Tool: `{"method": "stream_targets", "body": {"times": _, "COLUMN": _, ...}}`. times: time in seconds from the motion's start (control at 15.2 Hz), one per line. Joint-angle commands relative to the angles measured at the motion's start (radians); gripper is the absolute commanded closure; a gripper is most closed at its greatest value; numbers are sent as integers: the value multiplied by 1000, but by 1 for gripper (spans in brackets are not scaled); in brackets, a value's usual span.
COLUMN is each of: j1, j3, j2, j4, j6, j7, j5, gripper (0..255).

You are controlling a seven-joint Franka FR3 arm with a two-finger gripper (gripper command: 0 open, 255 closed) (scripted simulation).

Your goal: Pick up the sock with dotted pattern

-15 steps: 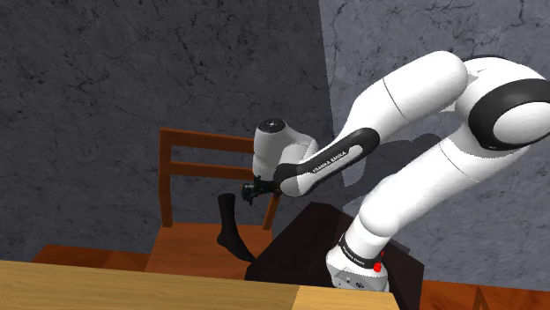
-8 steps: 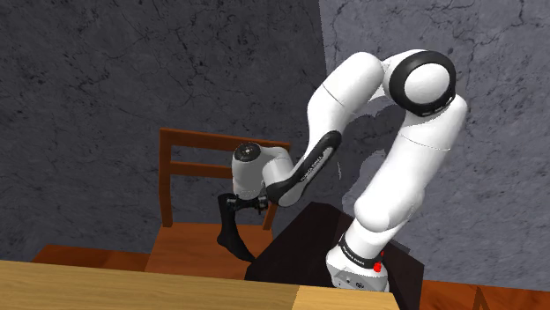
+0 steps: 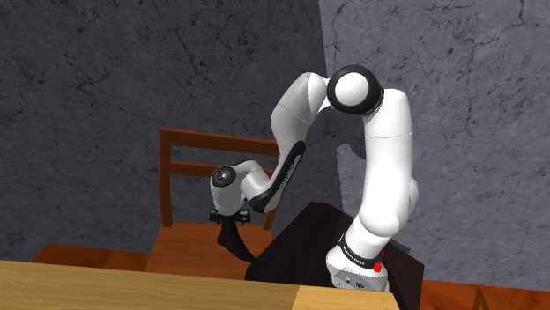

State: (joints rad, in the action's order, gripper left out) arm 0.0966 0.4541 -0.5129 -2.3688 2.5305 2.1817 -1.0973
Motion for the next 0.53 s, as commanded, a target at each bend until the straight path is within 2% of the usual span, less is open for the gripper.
{"method": "stream_targets", "body": {"times": 0.0, "j1": -22, "j3": -20, "j2": -38, "j4": 26, "j6": -2, "j7": 39, "j5": -32, "gripper": 0}}
{"method": "stream_targets", "body": {"times": 0.33, "j1": -53, "j3": -61, "j2": -113, "j4": 65, "j6": 14, "j7": 98, "j5": -101, "gripper": 0}}
{"method": "stream_targets", "body": {"times": 0.46, "j1": -57, "j3": -65, "j2": -122, "j4": 70, "j6": 16, "j7": 104, "j5": -108, "gripper": 0}}
